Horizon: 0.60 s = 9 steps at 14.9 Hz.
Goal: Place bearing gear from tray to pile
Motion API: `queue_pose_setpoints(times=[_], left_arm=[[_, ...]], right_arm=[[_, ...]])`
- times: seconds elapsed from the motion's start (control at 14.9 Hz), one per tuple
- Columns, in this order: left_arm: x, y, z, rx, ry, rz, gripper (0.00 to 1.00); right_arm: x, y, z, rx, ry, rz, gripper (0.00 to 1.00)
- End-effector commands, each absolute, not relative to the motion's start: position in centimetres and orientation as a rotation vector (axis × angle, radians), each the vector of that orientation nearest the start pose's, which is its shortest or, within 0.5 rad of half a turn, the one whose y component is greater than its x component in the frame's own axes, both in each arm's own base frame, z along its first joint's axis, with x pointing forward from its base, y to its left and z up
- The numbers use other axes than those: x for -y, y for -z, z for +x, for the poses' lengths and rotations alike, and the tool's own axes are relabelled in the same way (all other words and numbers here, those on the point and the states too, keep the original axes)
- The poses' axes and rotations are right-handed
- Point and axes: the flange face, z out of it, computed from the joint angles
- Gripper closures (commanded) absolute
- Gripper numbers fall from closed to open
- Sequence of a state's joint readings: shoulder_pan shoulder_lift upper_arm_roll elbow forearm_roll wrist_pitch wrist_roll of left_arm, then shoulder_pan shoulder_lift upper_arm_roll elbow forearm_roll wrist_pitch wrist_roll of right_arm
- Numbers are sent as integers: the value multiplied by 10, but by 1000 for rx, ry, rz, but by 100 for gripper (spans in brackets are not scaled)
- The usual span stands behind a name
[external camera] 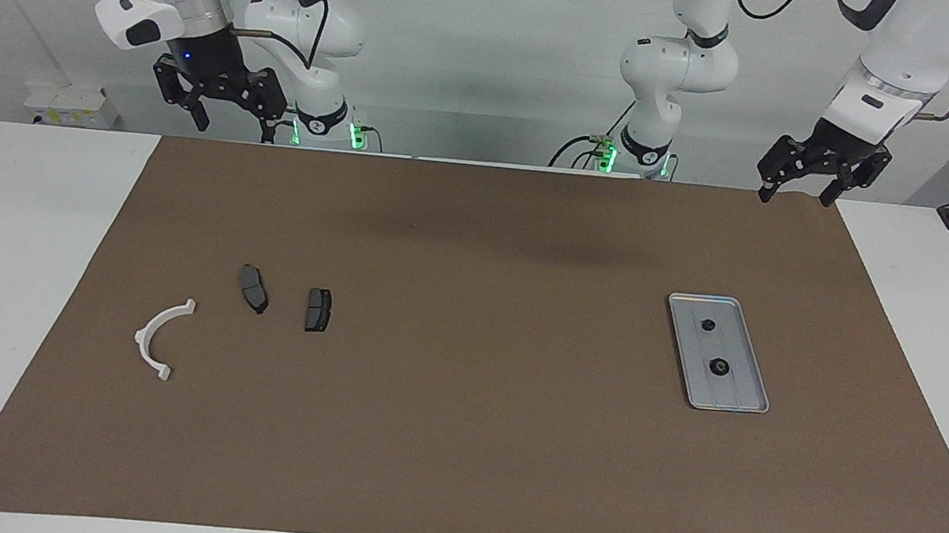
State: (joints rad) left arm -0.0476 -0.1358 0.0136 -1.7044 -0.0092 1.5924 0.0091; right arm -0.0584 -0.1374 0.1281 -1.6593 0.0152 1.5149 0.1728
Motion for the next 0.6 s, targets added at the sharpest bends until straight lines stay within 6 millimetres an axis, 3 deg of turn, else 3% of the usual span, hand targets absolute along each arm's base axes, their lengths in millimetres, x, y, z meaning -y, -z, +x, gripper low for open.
queue_pose_setpoints(times=[0.0,0.27,0.54], left_arm=[[18,-635,505,-106,75,-3156,0],[3,-626,489,-76,-29,-3160,0],[-17,-564,495,-86,79,-3157,1]], right_arm=[[-41,-649,501,-172,-10,-3118,0],[-41,-649,501,-172,-10,-3118,0],[-41,-649,501,-174,-10,-3118,0]])
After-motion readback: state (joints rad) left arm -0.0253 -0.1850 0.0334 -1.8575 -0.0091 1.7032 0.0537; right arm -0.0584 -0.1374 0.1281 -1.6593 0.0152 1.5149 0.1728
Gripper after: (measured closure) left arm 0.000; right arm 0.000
